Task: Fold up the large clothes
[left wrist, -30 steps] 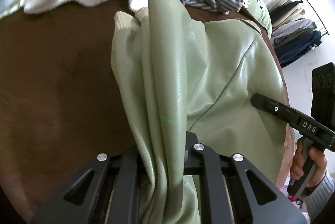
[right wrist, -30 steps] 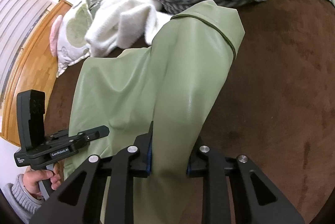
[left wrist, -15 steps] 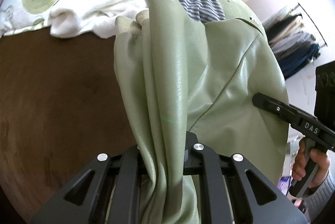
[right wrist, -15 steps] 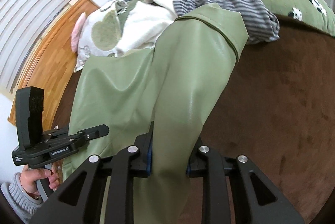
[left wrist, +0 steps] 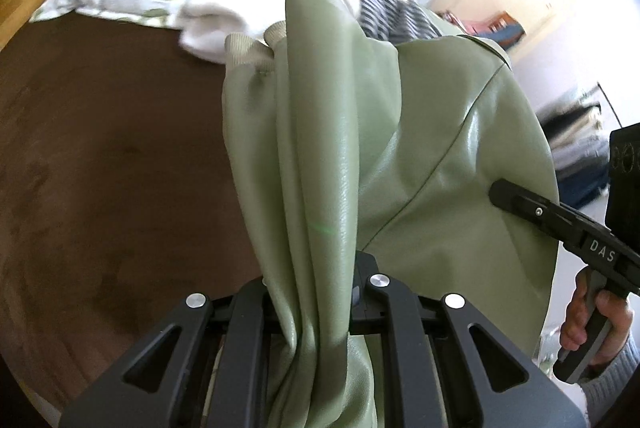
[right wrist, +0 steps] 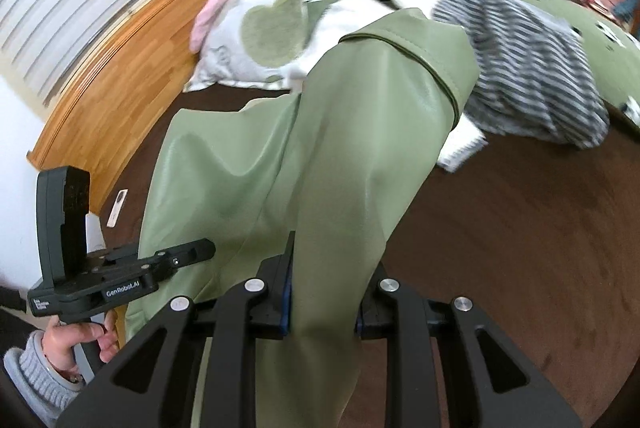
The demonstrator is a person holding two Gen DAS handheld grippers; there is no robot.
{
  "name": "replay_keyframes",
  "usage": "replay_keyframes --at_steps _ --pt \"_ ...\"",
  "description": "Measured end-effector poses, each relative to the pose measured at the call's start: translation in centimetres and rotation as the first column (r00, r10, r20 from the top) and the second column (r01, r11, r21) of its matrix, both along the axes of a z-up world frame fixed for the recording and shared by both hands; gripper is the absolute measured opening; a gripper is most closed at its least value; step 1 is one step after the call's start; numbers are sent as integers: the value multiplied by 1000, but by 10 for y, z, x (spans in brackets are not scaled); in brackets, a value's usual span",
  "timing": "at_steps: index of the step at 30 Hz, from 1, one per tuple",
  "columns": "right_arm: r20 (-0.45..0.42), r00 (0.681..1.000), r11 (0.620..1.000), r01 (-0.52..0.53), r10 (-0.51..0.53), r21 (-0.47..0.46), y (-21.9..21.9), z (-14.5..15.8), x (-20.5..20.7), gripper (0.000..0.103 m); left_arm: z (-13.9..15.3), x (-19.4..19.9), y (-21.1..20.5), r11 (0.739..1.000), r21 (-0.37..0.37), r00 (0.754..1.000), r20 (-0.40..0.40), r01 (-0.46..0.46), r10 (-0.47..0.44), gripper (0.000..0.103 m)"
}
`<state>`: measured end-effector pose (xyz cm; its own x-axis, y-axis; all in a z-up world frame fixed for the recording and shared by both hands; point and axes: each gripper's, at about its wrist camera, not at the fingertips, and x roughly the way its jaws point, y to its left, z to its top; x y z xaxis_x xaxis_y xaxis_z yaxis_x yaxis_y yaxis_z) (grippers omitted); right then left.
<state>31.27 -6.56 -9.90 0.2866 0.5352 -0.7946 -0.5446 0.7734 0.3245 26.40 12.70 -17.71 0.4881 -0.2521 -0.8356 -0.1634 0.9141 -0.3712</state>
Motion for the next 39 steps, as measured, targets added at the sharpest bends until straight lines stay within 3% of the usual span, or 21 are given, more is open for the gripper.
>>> replay_keyframes --at_steps 6,10,17,22,29,34,36,39 --pt "9 996 996 -83 83 11 109 -2 -11 22 4 -16 88 996 -5 995 13 -94 94 14" --pt "-9 990 990 -139 139 31 189 -11 5 22 10 -28 162 990 33 991 9 -135 135 14" --pt "-15 964 963 -265 266 52 328 -39 38 21 9 -54 298 959 97 963 -11 -266 268 14" --pt "-28 946 946 -321 323 52 415 -73 40 21 -16 -58 375 933 134 941 -17 -334 339 14" --pt "-64 944 946 -324 324 13 455 -128 60 21 -65 -40 420 935 130 939 -58 -329 339 14" --pt "-106 939 942 -333 327 -43 469 -185 77 22 -112 -32 433 941 100 937 -98 -325 334 14" --pt "-111 937 939 -338 331 -59 470 -202 79 25 -132 -33 436 941 104 936 -109 -323 334 17" --pt "-111 944 946 -318 311 -59 463 -219 84 33 -145 -41 443 940 84 937 -87 -330 337 30"
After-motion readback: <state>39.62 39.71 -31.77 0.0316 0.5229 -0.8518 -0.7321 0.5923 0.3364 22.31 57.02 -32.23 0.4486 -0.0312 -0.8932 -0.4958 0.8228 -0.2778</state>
